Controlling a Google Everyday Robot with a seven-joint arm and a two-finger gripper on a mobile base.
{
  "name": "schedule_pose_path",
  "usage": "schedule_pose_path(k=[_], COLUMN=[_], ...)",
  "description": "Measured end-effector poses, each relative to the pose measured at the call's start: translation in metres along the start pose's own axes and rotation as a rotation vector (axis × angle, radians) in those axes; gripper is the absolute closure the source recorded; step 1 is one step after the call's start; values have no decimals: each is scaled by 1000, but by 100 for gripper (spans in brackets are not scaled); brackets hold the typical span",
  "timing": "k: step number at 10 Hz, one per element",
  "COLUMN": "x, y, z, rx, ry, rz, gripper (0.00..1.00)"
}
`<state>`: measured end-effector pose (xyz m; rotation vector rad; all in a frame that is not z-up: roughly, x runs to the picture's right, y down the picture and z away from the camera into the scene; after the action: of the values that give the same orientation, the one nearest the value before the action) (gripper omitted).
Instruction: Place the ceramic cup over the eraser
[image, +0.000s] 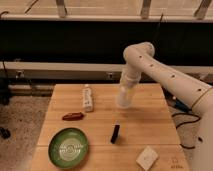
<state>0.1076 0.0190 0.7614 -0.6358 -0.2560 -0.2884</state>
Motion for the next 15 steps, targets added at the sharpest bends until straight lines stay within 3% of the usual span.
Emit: schedule_pose_path(k=[2,6,15], x=[-25,-49,-84], y=[15,36,109], z=[-18,-41,-56], rx=[-7,-22,-58], ry=[-14,-15,14], rz=[-41,-89,-79], gripper=[100,100,100])
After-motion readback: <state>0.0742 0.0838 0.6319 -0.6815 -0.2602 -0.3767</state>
